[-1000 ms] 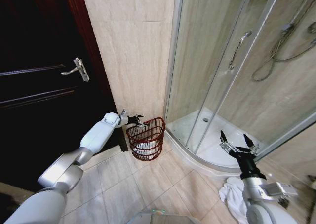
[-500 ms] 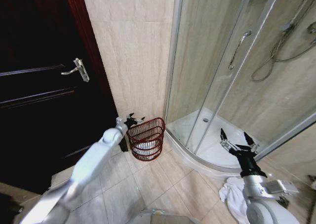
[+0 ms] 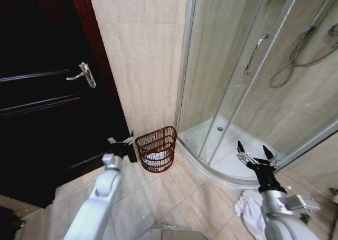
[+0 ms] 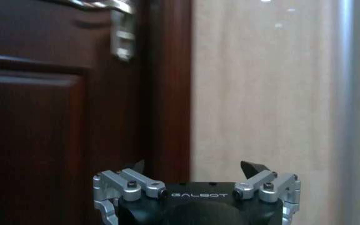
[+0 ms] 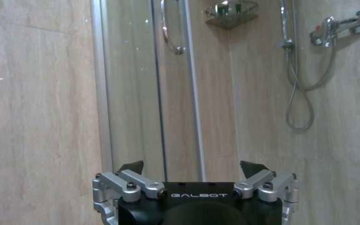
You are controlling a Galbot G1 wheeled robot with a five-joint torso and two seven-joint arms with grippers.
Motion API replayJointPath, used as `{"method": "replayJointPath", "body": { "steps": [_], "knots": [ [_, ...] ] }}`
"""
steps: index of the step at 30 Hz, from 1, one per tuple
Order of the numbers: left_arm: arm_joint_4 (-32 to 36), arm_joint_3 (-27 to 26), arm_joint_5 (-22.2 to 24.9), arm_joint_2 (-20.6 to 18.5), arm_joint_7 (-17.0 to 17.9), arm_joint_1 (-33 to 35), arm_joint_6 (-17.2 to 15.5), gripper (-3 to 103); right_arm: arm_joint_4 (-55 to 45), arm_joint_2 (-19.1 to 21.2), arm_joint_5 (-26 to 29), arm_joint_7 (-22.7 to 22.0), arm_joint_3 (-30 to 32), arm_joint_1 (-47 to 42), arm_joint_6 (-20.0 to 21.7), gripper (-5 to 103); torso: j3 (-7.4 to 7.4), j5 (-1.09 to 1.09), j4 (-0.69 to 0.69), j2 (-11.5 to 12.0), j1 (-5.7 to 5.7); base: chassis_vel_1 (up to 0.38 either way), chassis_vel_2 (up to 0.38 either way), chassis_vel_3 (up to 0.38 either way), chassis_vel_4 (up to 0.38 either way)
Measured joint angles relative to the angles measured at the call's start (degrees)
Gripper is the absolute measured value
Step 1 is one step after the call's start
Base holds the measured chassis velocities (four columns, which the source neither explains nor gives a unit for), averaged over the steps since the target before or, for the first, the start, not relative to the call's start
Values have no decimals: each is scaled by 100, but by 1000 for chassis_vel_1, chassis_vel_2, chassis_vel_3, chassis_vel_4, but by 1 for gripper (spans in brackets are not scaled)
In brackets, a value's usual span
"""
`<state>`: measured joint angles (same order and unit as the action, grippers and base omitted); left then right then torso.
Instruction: Discard the used towel into the hamper.
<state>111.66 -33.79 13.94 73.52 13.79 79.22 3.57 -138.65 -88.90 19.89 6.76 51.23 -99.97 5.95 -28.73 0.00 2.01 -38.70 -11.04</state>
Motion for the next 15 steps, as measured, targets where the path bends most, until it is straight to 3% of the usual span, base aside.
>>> {"method": "replayJointPath", "body": {
  "steps": [2,9,15],
  "knots": [
    [0,-245,-211,85,183,46,75,100,22,25,-86,26,-105,-30,-2,100,0,0,-1,0,0,0,0,0,0],
    [127,-477,-266,139,197,154,6,100,84,28,-158,105,-314,-136,2,100,-1,0,-1,0,-1,0,0,0,0],
    [156,-429,-139,200,-201,381,224,100,125,16,-149,257,-428,-205,26,100,-1,-1,0,0,-1,0,0,0,0]
  ]
}}
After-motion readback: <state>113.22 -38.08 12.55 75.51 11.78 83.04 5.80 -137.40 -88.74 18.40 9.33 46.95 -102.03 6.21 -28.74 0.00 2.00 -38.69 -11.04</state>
